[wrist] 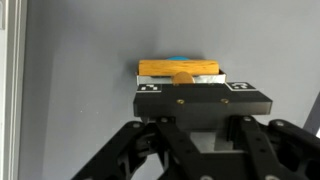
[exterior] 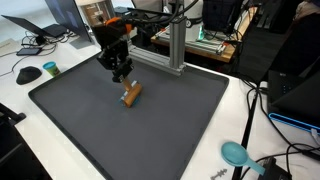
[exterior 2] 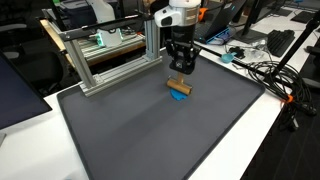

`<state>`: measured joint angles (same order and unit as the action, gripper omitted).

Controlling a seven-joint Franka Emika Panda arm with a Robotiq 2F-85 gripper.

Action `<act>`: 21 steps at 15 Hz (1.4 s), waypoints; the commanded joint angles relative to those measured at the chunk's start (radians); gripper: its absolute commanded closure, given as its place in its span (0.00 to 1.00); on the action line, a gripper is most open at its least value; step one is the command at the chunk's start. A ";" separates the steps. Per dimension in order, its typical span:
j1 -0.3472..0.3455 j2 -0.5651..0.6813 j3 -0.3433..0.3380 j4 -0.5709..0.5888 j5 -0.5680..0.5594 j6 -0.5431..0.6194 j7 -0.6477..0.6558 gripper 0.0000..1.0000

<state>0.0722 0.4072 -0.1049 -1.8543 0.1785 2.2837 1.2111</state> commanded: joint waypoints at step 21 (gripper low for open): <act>-0.020 0.076 0.033 0.086 0.028 -0.053 -0.031 0.78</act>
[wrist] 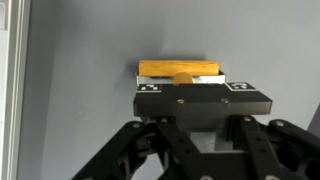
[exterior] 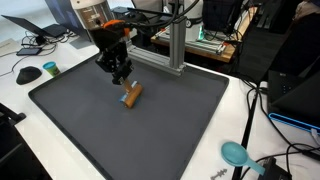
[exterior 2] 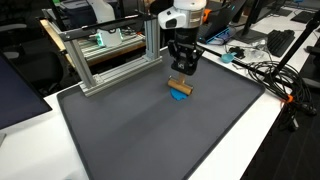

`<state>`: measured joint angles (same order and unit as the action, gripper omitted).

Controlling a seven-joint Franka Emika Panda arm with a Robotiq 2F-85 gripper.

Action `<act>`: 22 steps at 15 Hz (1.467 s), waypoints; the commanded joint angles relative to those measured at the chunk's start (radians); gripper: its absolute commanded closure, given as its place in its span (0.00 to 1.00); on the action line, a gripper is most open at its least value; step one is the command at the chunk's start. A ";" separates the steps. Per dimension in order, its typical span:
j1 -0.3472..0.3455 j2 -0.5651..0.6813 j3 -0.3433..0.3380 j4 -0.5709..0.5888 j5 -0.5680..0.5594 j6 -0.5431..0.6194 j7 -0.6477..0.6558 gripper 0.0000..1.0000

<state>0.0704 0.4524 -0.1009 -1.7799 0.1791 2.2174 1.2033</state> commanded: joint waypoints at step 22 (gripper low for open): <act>-0.038 0.039 0.007 0.014 0.001 0.041 -0.057 0.78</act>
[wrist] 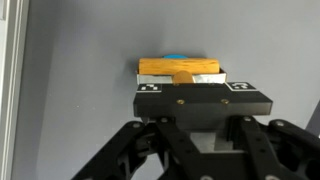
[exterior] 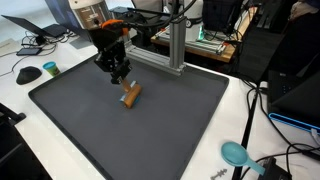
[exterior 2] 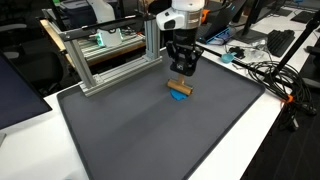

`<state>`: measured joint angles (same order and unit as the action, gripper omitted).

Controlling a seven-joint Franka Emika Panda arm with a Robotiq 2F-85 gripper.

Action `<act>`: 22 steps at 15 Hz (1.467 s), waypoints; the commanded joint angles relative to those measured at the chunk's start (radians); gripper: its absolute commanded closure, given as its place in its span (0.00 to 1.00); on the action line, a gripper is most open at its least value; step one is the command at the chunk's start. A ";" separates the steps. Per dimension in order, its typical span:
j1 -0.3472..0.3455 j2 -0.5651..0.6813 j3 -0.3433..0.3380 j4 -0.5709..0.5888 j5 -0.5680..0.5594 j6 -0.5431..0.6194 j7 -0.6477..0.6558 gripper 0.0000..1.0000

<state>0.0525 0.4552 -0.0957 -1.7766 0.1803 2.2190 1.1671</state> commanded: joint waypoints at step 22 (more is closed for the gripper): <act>-0.034 0.033 -0.022 0.018 -0.024 0.050 -0.040 0.78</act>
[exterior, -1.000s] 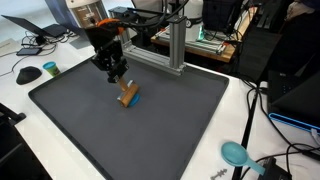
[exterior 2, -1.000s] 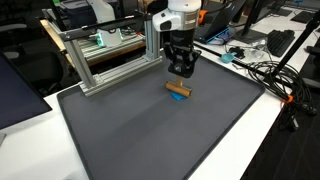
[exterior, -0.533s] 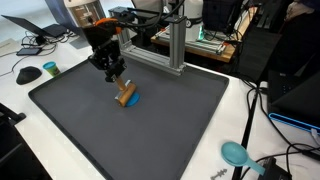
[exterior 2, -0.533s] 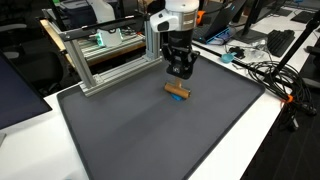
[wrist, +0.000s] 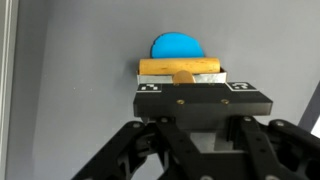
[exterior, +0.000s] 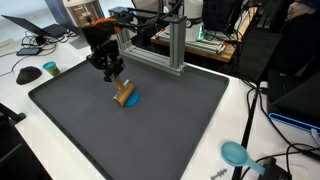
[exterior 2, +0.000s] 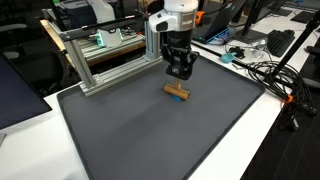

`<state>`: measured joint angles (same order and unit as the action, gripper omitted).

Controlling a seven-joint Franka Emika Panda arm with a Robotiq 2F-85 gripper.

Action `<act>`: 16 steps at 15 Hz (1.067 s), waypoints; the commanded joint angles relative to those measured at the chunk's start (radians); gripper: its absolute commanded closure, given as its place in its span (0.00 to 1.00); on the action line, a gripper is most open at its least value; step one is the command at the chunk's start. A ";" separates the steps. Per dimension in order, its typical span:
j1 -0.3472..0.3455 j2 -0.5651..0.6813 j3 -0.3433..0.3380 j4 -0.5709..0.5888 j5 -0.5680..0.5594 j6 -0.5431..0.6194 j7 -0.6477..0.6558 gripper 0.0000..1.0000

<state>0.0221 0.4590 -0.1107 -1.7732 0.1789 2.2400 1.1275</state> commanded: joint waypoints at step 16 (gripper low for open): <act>0.006 -0.115 -0.026 -0.095 -0.193 0.088 -0.123 0.78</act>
<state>0.0230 0.4367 -0.1283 -1.7883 0.0279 2.2887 1.0587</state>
